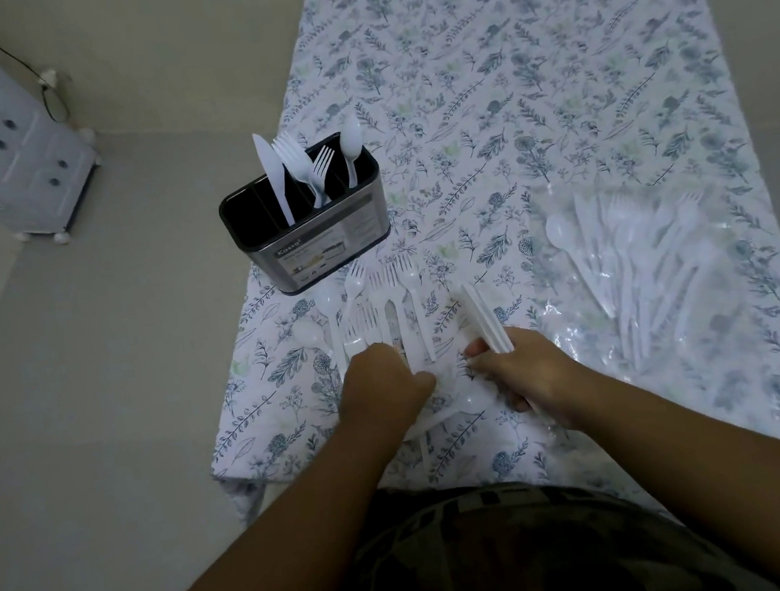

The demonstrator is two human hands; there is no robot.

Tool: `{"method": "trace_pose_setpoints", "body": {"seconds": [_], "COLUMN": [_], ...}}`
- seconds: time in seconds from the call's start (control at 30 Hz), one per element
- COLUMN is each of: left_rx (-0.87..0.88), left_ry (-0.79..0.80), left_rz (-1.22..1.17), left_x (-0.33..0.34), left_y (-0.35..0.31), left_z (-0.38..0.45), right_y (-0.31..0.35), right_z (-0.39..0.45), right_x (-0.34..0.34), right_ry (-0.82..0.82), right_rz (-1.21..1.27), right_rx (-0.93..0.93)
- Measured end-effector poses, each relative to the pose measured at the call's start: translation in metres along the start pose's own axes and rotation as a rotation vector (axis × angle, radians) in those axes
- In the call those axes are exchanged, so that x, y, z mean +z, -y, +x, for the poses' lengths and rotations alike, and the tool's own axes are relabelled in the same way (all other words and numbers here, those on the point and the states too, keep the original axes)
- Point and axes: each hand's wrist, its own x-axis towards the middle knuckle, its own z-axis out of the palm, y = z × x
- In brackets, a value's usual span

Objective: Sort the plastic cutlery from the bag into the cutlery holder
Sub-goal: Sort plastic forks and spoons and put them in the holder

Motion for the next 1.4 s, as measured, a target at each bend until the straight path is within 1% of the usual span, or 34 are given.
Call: {"method": "trace_pose_setpoints", "body": {"seconds": [0.07, 0.2, 0.3, 0.47, 0.6, 0.67, 0.73, 0.83, 0.87, 0.9, 1.0, 1.03, 1.1, 1.13, 1.2, 1.27, 1.33, 1.4], "left_rx": [0.007, 0.009, -0.056, -0.106, -0.224, -0.278, -0.295, -0.279, -0.265, -0.225, -0.022, 0.042, 0.177, 0.243, 0.342, 0.373, 0.380, 0.347], "left_ry": [-0.013, -0.096, -0.024, 0.066, 0.126, 0.143, 0.162, 0.113, 0.079, 0.032, -0.117, -0.147, -0.163, -0.116, 0.064, 0.240, 0.302, 0.294], "left_rz": [-0.081, -0.264, -0.456, -0.699, -0.869, -0.925, -0.954, -0.966, -0.935, -0.821, -0.250, -0.134, -0.024, 0.020, 0.145, 0.303, 0.359, 0.315], "left_x": [0.000, 0.006, 0.008, 0.006, 0.005, 0.005, 0.004, 0.006, 0.005, 0.003, -0.003, -0.006, -0.006, -0.004, 0.007, 0.020, 0.029, 0.030], "left_y": [0.000, -0.012, -0.019, -0.023, -0.021, -0.017, -0.016, -0.012, -0.009, -0.005, 0.010, 0.012, 0.010, 0.007, -0.001, -0.008, -0.009, -0.007], "left_z": [0.000, -0.007, -0.013, -0.019, -0.019, -0.019, -0.021, -0.023, -0.023, -0.024, -0.028, -0.031, -0.035, -0.036, -0.038, -0.042, -0.044, -0.042], "right_y": [0.001, 0.011, 0.016, 0.013, 0.006, 0.004, 0.004, 0.005, 0.005, 0.006, 0.011, 0.013, 0.015, 0.016, 0.014, 0.011, 0.008, 0.004], "right_z": [-0.001, -0.003, -0.004, -0.008, -0.010, -0.010, -0.011, -0.009, -0.009, -0.009, -0.011, -0.013, -0.016, -0.019, -0.024, -0.026, -0.028, -0.029], "right_x": [-0.001, 0.000, 0.003, 0.007, 0.007, 0.007, 0.008, 0.009, 0.008, 0.008, 0.001, -0.003, -0.009, -0.012, -0.014, -0.016, -0.018, -0.022], "right_ry": [0.009, 0.033, 0.074, 0.110, 0.162, 0.196, 0.219, 0.194, 0.172, 0.146, 0.072, 0.051, 0.007, -0.018, -0.067, -0.092, -0.088, -0.086], "right_rz": [0.058, 0.181, 0.283, 0.185, 0.146, 0.119, 0.106, 0.106, 0.101, 0.102, 0.158, 0.175, 0.206, 0.218, 0.226, 0.260, 0.303, 0.314], "right_rx": [0.003, 0.031, 0.026, -0.042, -0.034, -0.014, -0.004, 0.026, 0.036, 0.043, 0.066, 0.076, 0.090, 0.094, 0.086, 0.069, 0.068, 0.077]}}
